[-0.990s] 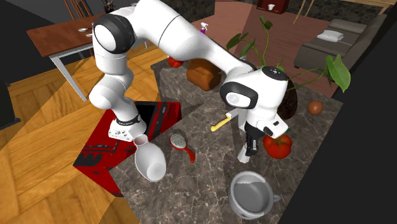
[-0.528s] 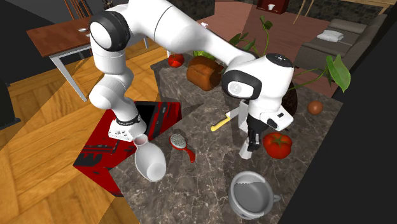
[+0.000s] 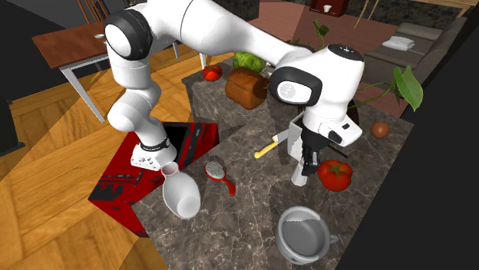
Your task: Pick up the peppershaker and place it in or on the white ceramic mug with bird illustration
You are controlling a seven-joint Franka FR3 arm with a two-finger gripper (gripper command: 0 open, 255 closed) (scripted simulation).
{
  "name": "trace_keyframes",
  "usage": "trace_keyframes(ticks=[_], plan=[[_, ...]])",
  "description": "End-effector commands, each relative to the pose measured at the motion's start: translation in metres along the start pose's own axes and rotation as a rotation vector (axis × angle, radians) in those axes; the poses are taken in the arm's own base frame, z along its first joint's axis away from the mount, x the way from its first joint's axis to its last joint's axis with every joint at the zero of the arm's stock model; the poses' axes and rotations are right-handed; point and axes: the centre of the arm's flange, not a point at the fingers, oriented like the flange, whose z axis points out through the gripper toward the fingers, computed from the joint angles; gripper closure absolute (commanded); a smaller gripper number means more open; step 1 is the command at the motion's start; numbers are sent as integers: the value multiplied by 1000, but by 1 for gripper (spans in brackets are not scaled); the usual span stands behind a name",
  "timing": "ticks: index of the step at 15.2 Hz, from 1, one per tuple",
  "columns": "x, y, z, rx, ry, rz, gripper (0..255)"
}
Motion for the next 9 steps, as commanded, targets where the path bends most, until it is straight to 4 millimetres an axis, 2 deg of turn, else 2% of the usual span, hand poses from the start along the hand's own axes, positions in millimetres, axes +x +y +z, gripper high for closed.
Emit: trace_keyframes(ticks=[1,9], plan=[[0,1,-10,0,0,0,255],[1,5,-52,0,0,0,255]])
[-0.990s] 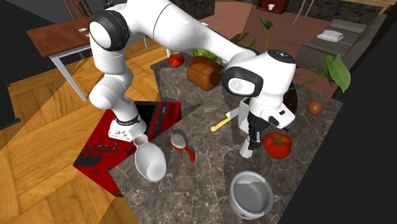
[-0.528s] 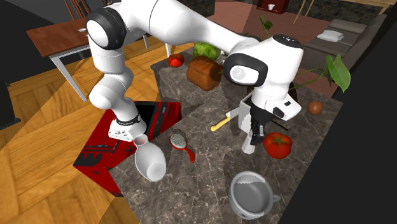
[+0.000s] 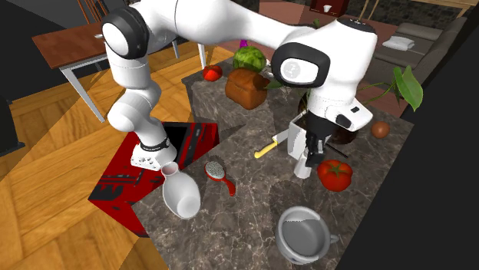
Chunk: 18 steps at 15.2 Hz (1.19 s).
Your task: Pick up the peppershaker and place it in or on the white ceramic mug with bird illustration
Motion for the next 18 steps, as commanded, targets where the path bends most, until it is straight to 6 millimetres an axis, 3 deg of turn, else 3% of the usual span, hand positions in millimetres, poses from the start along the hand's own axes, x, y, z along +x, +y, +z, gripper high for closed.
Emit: trace_keyframes(ticks=[1,3,15,18], plan=[[1,2,-11,0,0,0,255],[1,3,-19,0,0,0,255],[30,158,-27,0,0,0,255],[31,163,-17,0,0,0,255]])
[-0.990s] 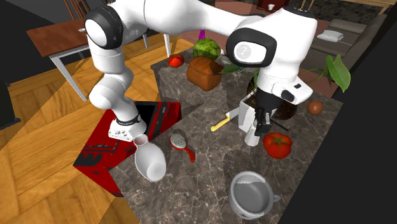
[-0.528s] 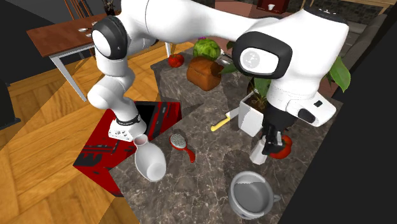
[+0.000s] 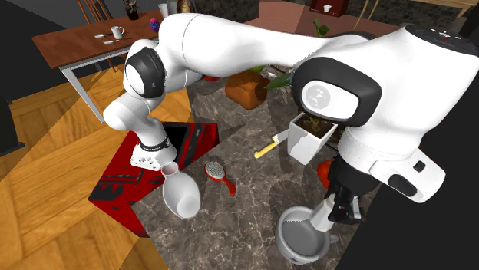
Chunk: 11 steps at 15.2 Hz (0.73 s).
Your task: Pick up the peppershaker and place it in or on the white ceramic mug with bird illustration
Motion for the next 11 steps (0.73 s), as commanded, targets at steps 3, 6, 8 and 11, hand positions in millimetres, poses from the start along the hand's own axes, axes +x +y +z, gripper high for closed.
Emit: trace_keyframes(ticks=[3,6,8,11], plan=[[0,1,19,0,1,-1,255],[0,-1,35,0,1,-1,255],[0,-2,46,0,1,-1,255],[-1,-4,61,0,1,-1,255]])
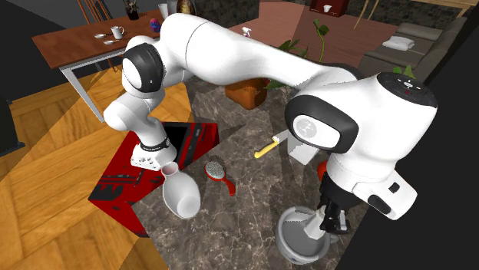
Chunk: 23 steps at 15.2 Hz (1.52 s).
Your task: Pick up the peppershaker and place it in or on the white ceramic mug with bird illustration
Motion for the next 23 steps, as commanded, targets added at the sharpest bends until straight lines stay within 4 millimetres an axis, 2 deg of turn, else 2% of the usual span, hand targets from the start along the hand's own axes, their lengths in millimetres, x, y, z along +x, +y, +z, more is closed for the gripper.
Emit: trace_keyframes(ticks=[1,4,12,13,18,22,23], plan=[[1,-1,11,0,1,0,255],[0,-3,32,0,1,0,255],[0,-3,32,0,1,0,255],[0,-3,32,0,1,0,0],[0,-3,32,0,1,0,0],[0,-3,-18,0,1,0,0],[0,-3,-18,0,1,0,0]])
